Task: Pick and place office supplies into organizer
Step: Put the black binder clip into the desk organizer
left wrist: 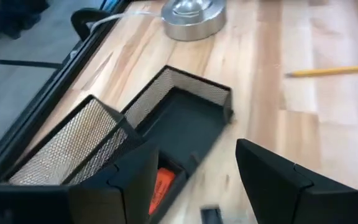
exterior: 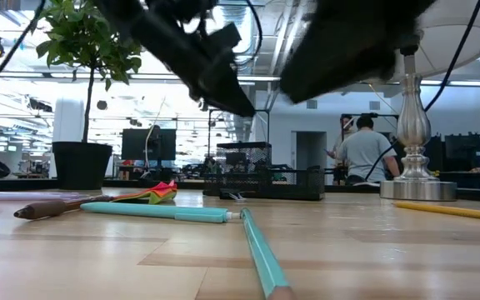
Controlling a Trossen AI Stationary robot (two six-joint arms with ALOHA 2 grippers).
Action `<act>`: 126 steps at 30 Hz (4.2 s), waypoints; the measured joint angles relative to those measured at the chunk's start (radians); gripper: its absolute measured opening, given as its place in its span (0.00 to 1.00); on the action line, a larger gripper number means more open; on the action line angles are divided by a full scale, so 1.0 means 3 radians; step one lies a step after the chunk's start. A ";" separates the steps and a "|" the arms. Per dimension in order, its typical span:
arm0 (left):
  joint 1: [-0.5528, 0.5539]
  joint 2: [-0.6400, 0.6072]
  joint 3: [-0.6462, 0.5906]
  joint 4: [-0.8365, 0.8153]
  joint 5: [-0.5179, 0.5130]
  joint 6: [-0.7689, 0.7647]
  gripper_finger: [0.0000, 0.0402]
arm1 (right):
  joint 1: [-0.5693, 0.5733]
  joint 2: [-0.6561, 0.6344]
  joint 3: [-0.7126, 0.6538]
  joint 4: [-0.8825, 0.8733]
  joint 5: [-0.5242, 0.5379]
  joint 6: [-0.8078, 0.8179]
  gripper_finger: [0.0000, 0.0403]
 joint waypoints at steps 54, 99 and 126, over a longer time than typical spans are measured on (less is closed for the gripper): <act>-0.0060 -0.0443 0.0029 -0.1276 -0.0797 -0.0212 0.47 | -0.1340 0.0928 0.0235 0.0377 0.0187 0.0577 0.37; -0.0060 -0.0441 0.0029 -0.1388 -0.0786 -0.0215 0.47 | -0.1532 0.0899 0.0235 0.0442 -0.0150 0.0068 0.59; -0.0051 -0.0439 0.0029 -0.1515 -0.0765 -0.0217 0.47 | -0.1772 0.0956 0.0229 0.0677 -0.0028 0.0163 0.60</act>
